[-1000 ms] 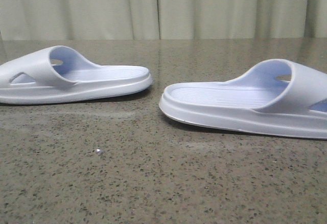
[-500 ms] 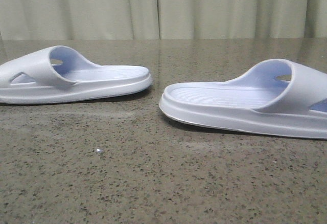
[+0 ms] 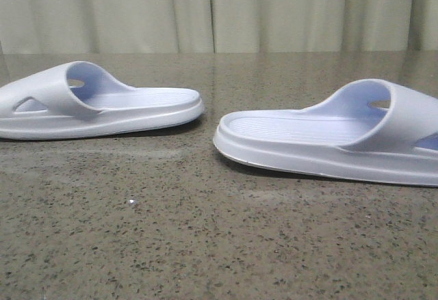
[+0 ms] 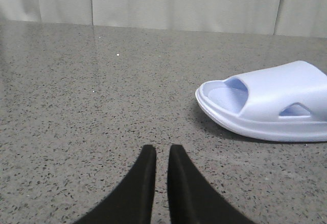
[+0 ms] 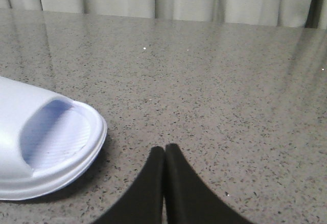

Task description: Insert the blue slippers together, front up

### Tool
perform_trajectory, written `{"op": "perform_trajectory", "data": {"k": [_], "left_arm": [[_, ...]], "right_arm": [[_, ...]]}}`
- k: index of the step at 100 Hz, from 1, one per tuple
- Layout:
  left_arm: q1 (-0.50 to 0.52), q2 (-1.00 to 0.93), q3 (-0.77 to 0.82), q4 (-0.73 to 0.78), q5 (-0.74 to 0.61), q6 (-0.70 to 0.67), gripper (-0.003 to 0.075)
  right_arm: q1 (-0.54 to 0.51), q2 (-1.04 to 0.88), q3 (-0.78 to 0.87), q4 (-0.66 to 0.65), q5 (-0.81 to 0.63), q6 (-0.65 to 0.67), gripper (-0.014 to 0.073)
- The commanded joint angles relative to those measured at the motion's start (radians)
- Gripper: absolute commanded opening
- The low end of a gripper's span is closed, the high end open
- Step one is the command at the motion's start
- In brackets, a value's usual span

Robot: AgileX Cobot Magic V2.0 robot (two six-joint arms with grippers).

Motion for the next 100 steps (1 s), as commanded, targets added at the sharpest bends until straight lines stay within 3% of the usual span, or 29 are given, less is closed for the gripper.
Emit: {"op": "perform_trajectory", "data": {"k": [1,65,81,100], "left_arm": [[0.002,0.007,0.009,-0.011,-0.071,-0.009,0.0015],[0.002,0.007,0.009,-0.011,-0.071,-0.009,0.0015],[0.002,0.007,0.009,0.173,-0.070,-0.007,0.0015],[0.002,0.007,0.009,0.188,-0.070,-0.007,0.0015]], "right_arm": [[-0.005,0.007,0.020,-0.006,-0.089,-0.004,-0.0089],[-0.005,0.007,0.020,-0.006,-0.089,-0.004,-0.0089],[-0.005,0.007,0.020,-0.006,-0.089,-0.004,-0.0089],[-0.005,0.007,0.020,-0.006,-0.089,-0.004,-0.0089]]}}
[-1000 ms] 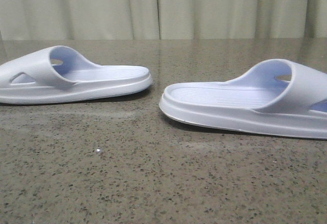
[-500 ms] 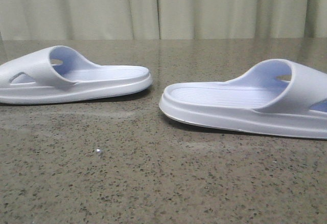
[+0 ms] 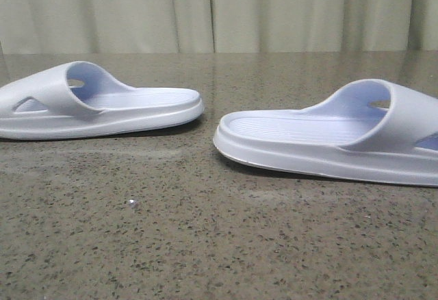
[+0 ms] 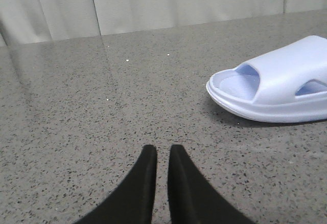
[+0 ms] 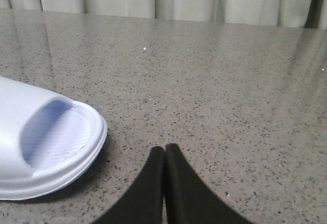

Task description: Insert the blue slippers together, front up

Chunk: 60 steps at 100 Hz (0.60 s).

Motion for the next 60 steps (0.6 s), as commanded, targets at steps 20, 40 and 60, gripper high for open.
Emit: {"op": "perform_trajectory", "data": {"k": [20,40,60], "left_arm": [[0.002,0.007,0.009,0.011,-0.072,-0.007,0.0015],[0.002,0.007,0.009,-0.034,-0.120,-0.007,0.0015],[0.002,0.007,0.009,-0.077,-0.153,-0.007,0.0015]], "right_arm": [[-0.005,0.007,0.020,-0.006,-0.097,-0.004,-0.0089],[-0.005,0.007,0.020,0.021,-0.138,-0.004,-0.0089],[-0.005,0.007,0.020,0.099,-0.139,-0.004,-0.0089]]}}
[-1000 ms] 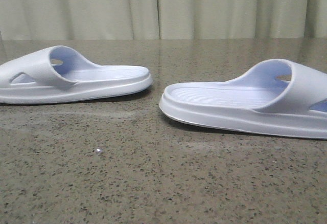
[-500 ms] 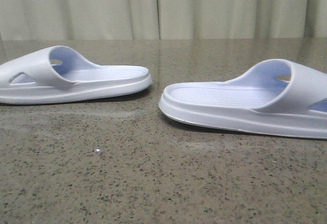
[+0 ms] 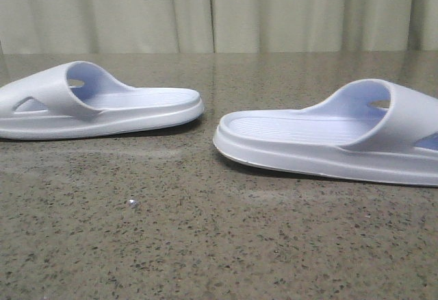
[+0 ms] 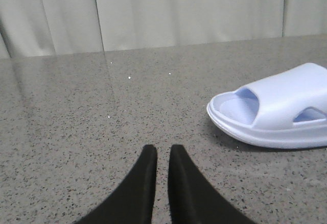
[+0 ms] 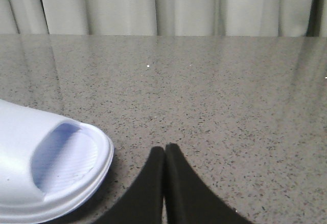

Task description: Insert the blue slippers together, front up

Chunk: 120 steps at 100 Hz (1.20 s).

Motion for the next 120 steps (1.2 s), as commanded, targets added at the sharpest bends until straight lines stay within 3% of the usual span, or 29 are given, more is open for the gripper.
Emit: {"op": "perform_trajectory", "data": {"k": [1,26,43,51,70,83,99,120], "left_arm": [[0.002,0.007,0.009,-0.032,-0.090,-0.007,0.0015],[0.002,0.007,0.009,-0.394,-0.097,-0.007,0.0015],[0.002,0.007,0.009,-0.650,-0.161,-0.007,0.0015],[0.002,0.007,0.002,-0.744,-0.169,-0.007,0.0015],[0.002,0.025,-0.091,-0.640,-0.117,-0.007,0.0015],[0.002,0.132,-0.227,-0.518,-0.047,-0.007,0.0015],[0.002,0.370,-0.449,-0.344,0.174,-0.007,0.0015],[0.002,0.585,-0.589,-0.339,0.395,-0.007,0.0015]], "right_arm": [[-0.005,0.007,0.020,0.038,-0.088,-0.004,-0.0089],[-0.005,0.007,0.020,0.245,-0.136,-0.004,-0.0089],[-0.005,0.007,0.020,0.506,-0.168,-0.004,-0.0088],[-0.005,0.007,0.005,0.564,-0.167,-0.004,-0.0088],[-0.005,0.022,-0.113,0.518,-0.148,-0.033,-0.0077],[-0.005,0.133,-0.244,0.495,-0.032,-0.111,-0.0077],[-0.005,0.387,-0.434,0.383,0.195,-0.111,-0.0078],[-0.005,0.598,-0.533,0.379,0.397,-0.111,-0.0078]]}}
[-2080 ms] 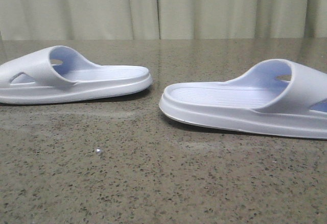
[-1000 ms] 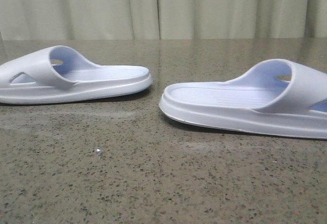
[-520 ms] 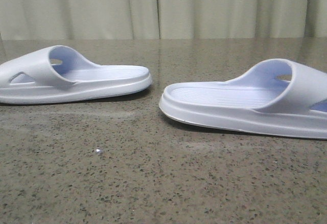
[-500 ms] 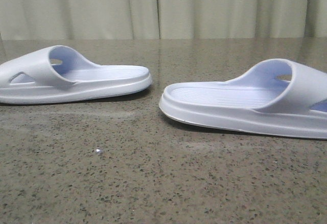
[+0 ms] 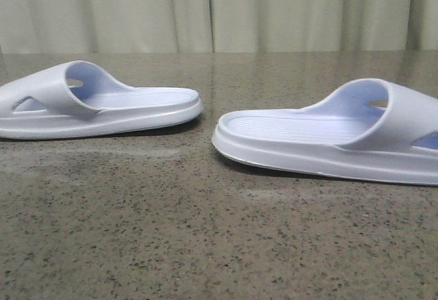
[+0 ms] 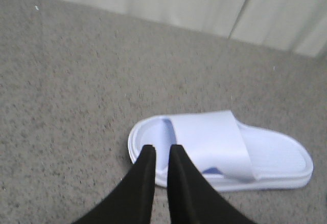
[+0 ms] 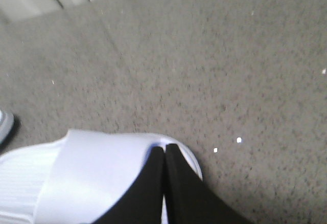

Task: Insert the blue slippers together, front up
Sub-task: 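Lower both grippers and grasp each slipper's heel rim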

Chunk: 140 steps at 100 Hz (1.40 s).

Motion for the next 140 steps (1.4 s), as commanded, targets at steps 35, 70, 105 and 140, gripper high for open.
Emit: {"op": "perform_trajectory", "data": {"k": [35,70,105,140], "left_arm": [[0.002,0.116,-0.074,0.040,0.090,-0.001,0.0016],[0.002,0.141,-0.074,0.013,0.084,0.014,0.0151],[0.002,0.210,-0.088,-0.139,0.120,0.131,0.0278],[0.002,0.237,-0.153,-0.155,0.135,0.149,0.0279]], "right_arm": [[-0.005,0.114,-0.145,-0.091,0.213,-0.016,-0.0076],[-0.005,0.114,-0.152,-0.093,0.248,-0.013,0.0281],[-0.089,0.270,-0.152,-0.094,0.247,-0.016,0.0279],[-0.100,0.396,-0.152,0.102,0.208,-0.152,0.0279]]}}
